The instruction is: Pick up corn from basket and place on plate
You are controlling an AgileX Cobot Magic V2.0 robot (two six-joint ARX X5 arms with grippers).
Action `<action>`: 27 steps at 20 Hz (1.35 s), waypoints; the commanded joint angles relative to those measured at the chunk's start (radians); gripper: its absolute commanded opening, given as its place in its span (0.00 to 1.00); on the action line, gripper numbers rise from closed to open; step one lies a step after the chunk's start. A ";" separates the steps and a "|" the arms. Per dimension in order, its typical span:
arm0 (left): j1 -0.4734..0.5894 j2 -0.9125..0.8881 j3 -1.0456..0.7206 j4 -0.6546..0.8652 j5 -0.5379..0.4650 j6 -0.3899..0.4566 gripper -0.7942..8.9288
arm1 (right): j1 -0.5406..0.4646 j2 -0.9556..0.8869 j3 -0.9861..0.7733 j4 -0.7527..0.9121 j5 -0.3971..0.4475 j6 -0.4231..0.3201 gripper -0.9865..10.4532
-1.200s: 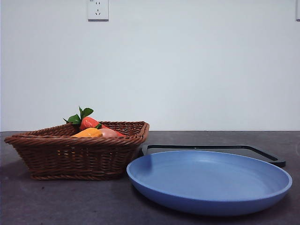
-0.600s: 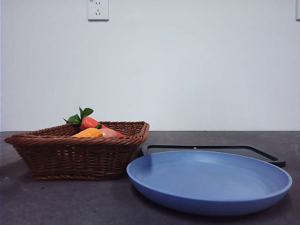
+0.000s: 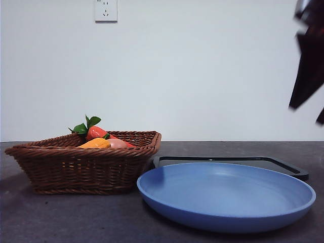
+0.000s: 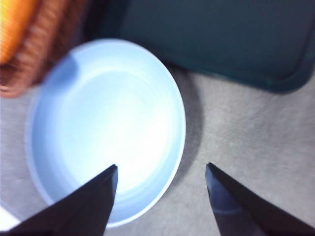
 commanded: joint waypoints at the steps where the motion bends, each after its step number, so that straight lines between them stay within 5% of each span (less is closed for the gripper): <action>1: -0.002 0.005 0.017 0.007 0.005 -0.001 0.51 | 0.012 0.110 0.016 0.042 0.001 0.008 0.34; 9: -0.002 0.005 0.017 0.007 0.005 -0.002 0.51 | 0.034 0.337 0.016 0.119 -0.002 0.006 0.34; 23: -0.002 0.005 0.017 0.008 0.005 -0.003 0.51 | 0.093 0.400 0.016 0.176 0.012 0.010 0.09; 27: -0.003 0.021 0.017 0.015 0.005 -0.015 0.51 | 0.093 0.398 0.017 0.177 0.016 0.016 0.09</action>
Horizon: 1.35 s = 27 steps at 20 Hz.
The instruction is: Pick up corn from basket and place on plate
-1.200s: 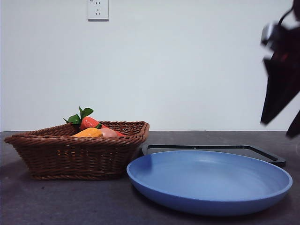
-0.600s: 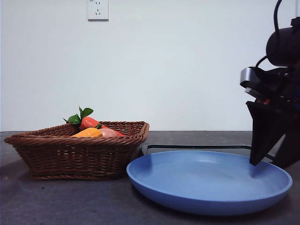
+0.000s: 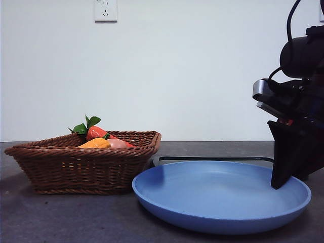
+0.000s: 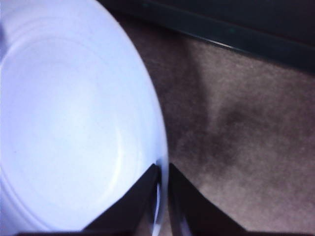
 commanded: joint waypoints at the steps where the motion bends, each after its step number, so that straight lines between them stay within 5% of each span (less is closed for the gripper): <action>1: -0.009 0.025 0.017 0.022 0.005 -0.020 0.51 | 0.004 0.006 0.012 -0.009 0.013 0.002 0.09; 6: -0.106 0.129 0.034 0.143 -0.021 -0.055 0.51 | -0.017 -0.121 0.015 -0.096 0.029 0.002 0.09; 17: -0.402 0.689 0.304 0.265 -0.425 -0.080 0.50 | -0.070 -0.579 0.016 -0.274 0.082 0.023 0.09; 27: -0.432 1.049 0.462 0.295 -0.455 -0.080 0.50 | -0.070 -0.665 0.016 -0.281 0.080 0.043 0.09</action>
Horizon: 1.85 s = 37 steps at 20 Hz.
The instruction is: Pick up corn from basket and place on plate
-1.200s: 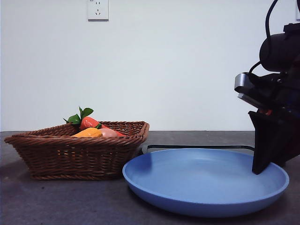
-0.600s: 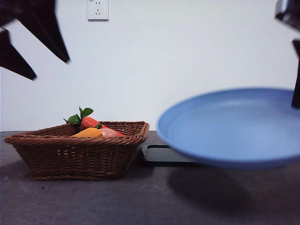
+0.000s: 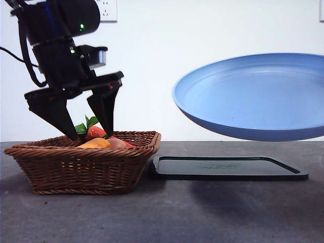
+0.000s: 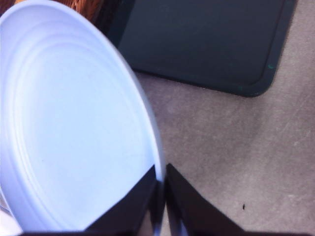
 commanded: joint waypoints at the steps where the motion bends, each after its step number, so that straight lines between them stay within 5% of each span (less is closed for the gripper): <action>1: -0.008 0.039 0.020 0.030 -0.005 -0.002 0.50 | 0.002 0.003 0.016 0.010 -0.006 0.013 0.09; 10: -0.021 0.109 0.020 0.061 -0.005 -0.002 0.49 | 0.002 0.003 0.016 0.012 -0.007 0.013 0.09; 19: -0.053 0.135 0.020 0.054 -0.006 -0.002 0.29 | 0.002 0.003 0.016 0.016 -0.007 0.013 0.09; 27: -0.053 0.092 0.056 0.038 0.006 -0.012 0.25 | 0.002 0.019 0.016 0.022 -0.005 0.019 0.09; 31: -0.058 0.017 0.151 0.005 0.093 -0.022 0.25 | 0.002 0.113 0.016 0.084 -0.008 0.062 0.09; 34: -0.071 -0.040 0.178 0.029 0.269 -0.056 0.25 | -0.014 0.224 0.016 0.151 -0.023 0.104 0.09; 37: -0.130 -0.045 0.178 0.060 0.376 -0.047 0.25 | -0.050 0.338 0.016 0.209 -0.142 0.143 0.09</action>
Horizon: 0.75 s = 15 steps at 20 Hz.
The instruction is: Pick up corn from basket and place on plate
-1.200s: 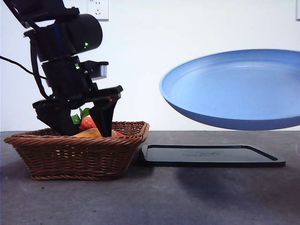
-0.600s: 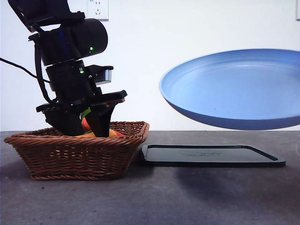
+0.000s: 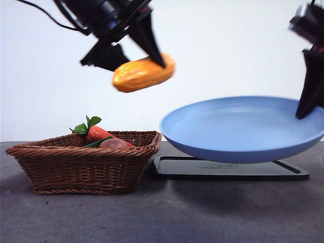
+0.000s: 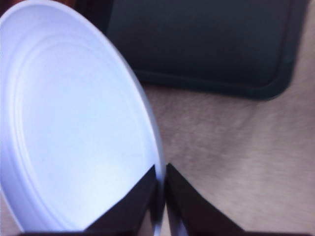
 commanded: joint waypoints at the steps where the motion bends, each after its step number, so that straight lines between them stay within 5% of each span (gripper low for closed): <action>1: -0.060 0.021 0.019 0.025 0.014 0.017 0.25 | -0.018 0.064 0.016 0.057 -0.103 0.055 0.09; 6: -0.185 0.090 0.019 0.075 0.006 0.104 0.25 | -0.047 0.130 0.016 0.092 -0.206 0.079 0.09; 15: -0.222 0.181 0.019 0.107 -0.001 0.121 0.31 | -0.047 0.129 0.016 0.094 -0.235 0.070 0.09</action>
